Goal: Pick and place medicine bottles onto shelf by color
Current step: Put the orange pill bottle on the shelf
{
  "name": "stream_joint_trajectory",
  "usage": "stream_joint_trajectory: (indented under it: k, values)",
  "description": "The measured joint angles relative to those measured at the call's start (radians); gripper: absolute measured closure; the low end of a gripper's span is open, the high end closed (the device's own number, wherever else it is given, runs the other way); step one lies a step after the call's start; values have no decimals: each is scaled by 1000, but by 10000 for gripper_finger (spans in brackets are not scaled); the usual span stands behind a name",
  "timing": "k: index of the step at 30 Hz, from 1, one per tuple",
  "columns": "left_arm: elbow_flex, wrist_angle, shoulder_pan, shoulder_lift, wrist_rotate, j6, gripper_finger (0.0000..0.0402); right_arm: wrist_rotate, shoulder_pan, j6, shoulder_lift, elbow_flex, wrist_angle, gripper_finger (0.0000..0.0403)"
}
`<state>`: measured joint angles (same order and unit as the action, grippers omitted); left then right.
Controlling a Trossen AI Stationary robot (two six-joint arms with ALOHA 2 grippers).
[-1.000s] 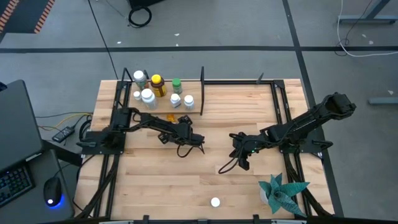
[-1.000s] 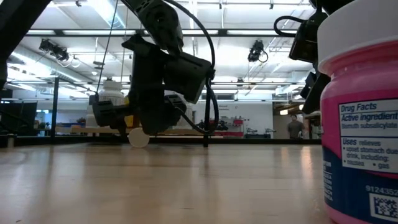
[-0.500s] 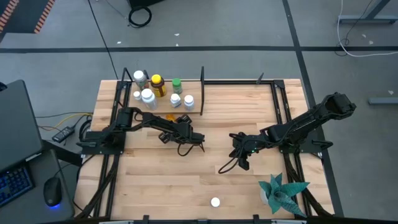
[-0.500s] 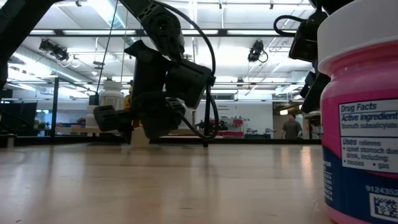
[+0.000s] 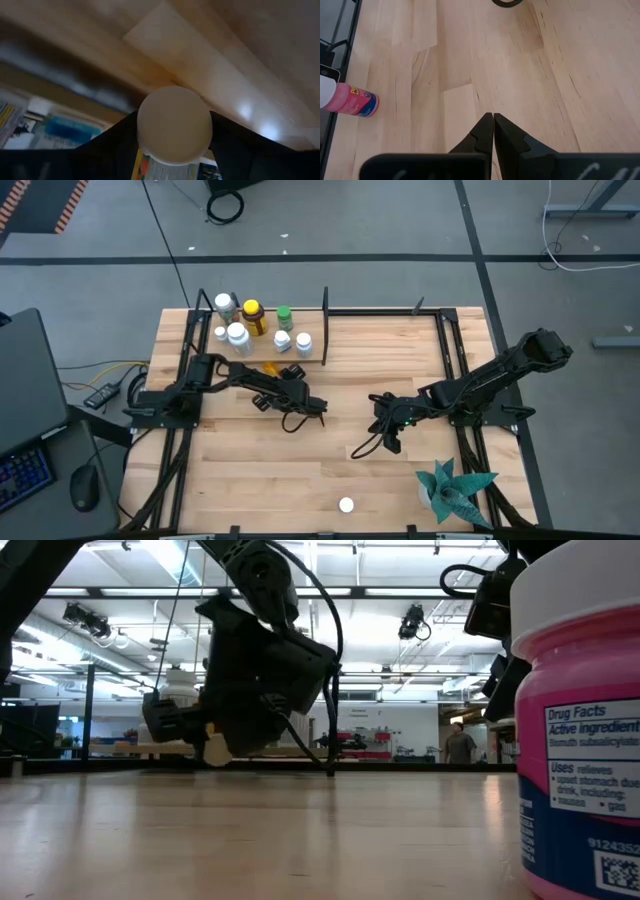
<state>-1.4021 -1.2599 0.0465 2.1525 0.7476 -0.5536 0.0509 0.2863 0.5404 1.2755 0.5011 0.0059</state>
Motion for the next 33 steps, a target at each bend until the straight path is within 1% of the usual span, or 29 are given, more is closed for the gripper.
stream_joint_trajectory:
  k: [3, 5, 7, 10, 14, 17, 20, 23, 26, 33]
  values:
    - [-33, -65, 6, 0, -2, 76, 193, 0, 0, 0, 0, 0, 0, 383]
    - [-71, -106, 8, 0, -30, 124, 193, 0, 0, 0, 0, 0, 0, 383]
    - [-121, -136, 8, 0, -88, 176, 188, 0, 0, 0, 0, 0, 0, 383]
    - [-221, -168, 8, 0, -206, 243, 179, 0, 0, 0, 0, 0, 0, 383]
    - [-374, -196, 8, -9, -353, 303, 180, 0, 0, 0, 0, 0, -1, 383]
    - [-463, -197, 0, -48, -458, 312, 188, 0, 3, 0, 0, 0, -2, 383]
    - [-527, -193, -17, -103, -516, 346, 190, 0, 13, 0, 0, 0, -7, 383]
    - [-564, -174, -42, -172, -535, 373, 181, 1, 21, 0, 0, 0, -8, 383]
    - [-572, -114, -76, -251, -535, 386, 176, 2, 21, 0, 0, 0, -7, 383]
    - [-571, 57, -213, -380, -535, 369, 187, 8, 21, 3, 0, 0, -1, 383]
